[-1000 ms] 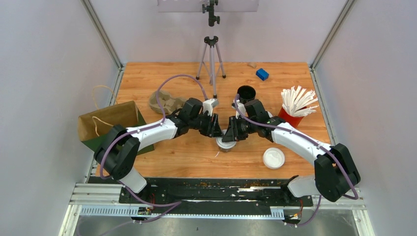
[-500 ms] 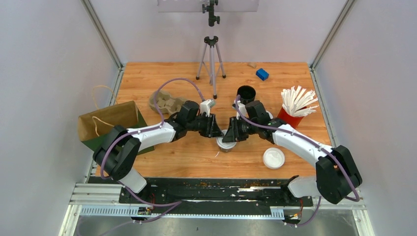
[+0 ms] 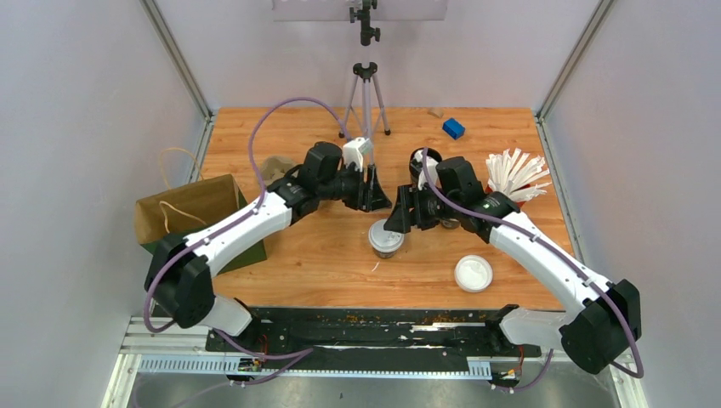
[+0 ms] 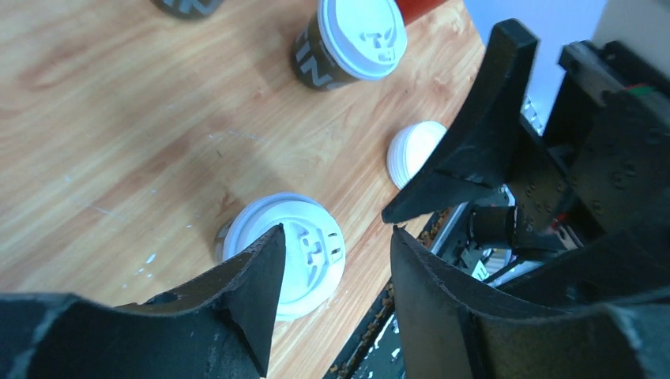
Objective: Pack the takeout coffee
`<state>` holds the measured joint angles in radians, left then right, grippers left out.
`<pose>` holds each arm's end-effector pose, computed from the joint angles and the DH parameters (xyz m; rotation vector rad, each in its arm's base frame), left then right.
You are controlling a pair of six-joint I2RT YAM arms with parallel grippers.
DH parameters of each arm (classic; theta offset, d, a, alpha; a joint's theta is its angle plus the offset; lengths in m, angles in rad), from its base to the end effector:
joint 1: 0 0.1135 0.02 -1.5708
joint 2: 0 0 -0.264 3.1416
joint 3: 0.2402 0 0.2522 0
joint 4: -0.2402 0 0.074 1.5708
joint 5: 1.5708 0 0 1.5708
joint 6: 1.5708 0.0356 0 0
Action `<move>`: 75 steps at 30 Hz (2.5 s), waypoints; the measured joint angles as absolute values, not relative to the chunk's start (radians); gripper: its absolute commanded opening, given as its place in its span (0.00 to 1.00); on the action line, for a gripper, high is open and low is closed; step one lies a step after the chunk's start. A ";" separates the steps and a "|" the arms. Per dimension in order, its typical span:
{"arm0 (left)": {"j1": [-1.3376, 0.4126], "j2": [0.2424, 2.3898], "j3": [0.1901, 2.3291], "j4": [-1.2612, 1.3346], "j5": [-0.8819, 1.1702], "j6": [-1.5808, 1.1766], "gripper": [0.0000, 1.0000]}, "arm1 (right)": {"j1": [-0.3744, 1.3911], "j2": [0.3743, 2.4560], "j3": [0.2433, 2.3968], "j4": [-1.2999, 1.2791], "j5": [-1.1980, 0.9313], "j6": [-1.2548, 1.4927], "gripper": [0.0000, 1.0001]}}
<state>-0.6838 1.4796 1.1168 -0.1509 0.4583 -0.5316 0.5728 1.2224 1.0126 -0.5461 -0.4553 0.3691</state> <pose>0.2525 -0.2261 0.2935 0.4750 2.2125 -1.1770 0.2092 0.1536 0.2966 -0.4898 2.3979 0.9797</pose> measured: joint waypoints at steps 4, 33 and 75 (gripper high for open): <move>-0.676 1.401 1.182 -0.268 0.387 -0.491 0.64 | 0.581 1.209 1.023 -0.587 -0.397 0.349 0.82; -0.668 0.682 1.157 -0.701 -0.002 -0.322 1.00 | 0.818 1.481 1.224 -0.745 -0.004 0.225 0.87; -0.668 0.652 1.132 -0.722 -0.089 -0.258 1.00 | 0.863 1.594 1.283 -0.788 0.079 0.218 0.92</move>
<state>-0.6678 0.6518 1.1320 -0.7223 -0.0887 -0.2577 0.8635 1.5936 1.2835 -0.7879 0.0788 0.2180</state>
